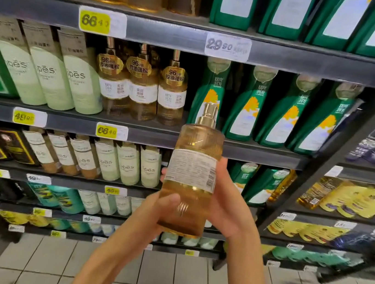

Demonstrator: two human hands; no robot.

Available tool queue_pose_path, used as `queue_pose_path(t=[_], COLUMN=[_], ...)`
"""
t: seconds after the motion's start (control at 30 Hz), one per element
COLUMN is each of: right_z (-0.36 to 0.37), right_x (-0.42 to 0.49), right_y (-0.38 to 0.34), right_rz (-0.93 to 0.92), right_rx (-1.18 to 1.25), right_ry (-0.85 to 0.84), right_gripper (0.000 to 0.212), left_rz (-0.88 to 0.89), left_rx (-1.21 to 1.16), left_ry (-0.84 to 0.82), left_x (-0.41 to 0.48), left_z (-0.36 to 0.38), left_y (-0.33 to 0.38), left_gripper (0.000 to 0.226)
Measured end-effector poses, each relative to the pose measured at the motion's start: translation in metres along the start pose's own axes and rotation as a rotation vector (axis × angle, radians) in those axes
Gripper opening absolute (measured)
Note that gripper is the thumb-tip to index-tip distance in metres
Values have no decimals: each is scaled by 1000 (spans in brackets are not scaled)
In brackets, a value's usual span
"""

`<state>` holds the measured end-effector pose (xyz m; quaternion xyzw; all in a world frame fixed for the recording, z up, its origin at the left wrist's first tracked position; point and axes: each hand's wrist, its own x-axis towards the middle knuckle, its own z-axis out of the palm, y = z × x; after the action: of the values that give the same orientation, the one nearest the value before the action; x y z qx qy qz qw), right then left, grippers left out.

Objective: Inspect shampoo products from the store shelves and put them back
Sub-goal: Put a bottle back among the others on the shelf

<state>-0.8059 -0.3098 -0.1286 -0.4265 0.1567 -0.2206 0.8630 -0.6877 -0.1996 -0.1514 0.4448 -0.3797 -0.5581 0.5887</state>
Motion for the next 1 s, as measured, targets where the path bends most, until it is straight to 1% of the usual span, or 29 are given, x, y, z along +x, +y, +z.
queue_pose_path(t=[0.03, 0.07, 0.1, 0.13, 0.17, 0.2, 0.23, 0.27, 0.33, 0.37, 0.4, 0.43, 0.47, 0.5, 0.53, 0.6, 0.7, 0.77, 0.83, 0.9, 0.97, 1.0], right_z=[-1, -1, -1, -1, 0, 1, 2, 3, 5, 7, 9, 11, 12, 13, 13, 9, -2, -1, 6, 13, 16, 16], right_x=[0, 0, -1, -1, -2, -3, -3, -3, -4, -4, -3, -3, -2, -2, -3, -7, -15, -17, -12, -3, 3, 5], right_y=[2, 4, 4, 4, 2, 0, -3, -6, -10, -9, -6, -3, -1, 0, 0, -7, -14, -10, 1, 13, 21, 23], right_rz=[-32, -85, -128, -155, -163, -163, -165, -166, -166, -164, -166, -179, -190, -195, -189, -163, -141, -97, -48, -53, -73, -78], right_rx=[103, 149, 147, 120, 88, 50, -14, -102, -295, -359, -388, -400, -413, -422, -424, -416, -408, -405, -444, -501, -480, -466], right_ry=[-48, -73, -77, -75, -71, -47, 6, 89, 278, 345, 388, 420, 448, 468, 474, 435, 315, 207, 156, 217, 256, 258], right_gripper=[80, 76, 64, 52, 44, 40, 41, 45, 58, 67, 72, 74, 74, 76, 77, 72, 58, 59, 65, 66, 62, 64], left_rz=[-32, -39, -44, -66, -92, -114, -132, -144, -171, -183, -133, -44, 46, 104, 142, 172, 97, 76, 57, 37, 25, 22], left_rx=[-118, -215, -288, -314, -321, -287, -227, -133, 96, 239, 408, 527, 555, 517, 441, 302, 34, -89, -115, -103, -50, -26], left_ry=[-72, -118, -150, -158, -156, -122, -70, 6, 141, 178, 175, 148, 147, 187, 227, 226, 93, 22, 12, 35, 41, 43], left_x=[-1, 0, -1, 1, 2, 5, 8, 15, 24, 26, 25, 23, 19, 15, 15, 16, 18, 14, 14, 15, 15, 15], left_z=[0, -1, -3, -5, -7, -11, -12, -14, -13, -9, -3, 6, 14, 21, 21, 22, 13, 10, 8, 1, -7, -11], left_y=[-1, -3, -4, -5, -3, -2, 3, 5, 4, 3, 2, -3, -10, -12, -18, -16, -9, -4, -1, -1, 1, 2], left_gripper=[56, 59, 63, 68, 74, 76, 70, 58, 25, 15, 22, 41, 54, 56, 53, 44, 43, 38, 43, 48, 51, 55])
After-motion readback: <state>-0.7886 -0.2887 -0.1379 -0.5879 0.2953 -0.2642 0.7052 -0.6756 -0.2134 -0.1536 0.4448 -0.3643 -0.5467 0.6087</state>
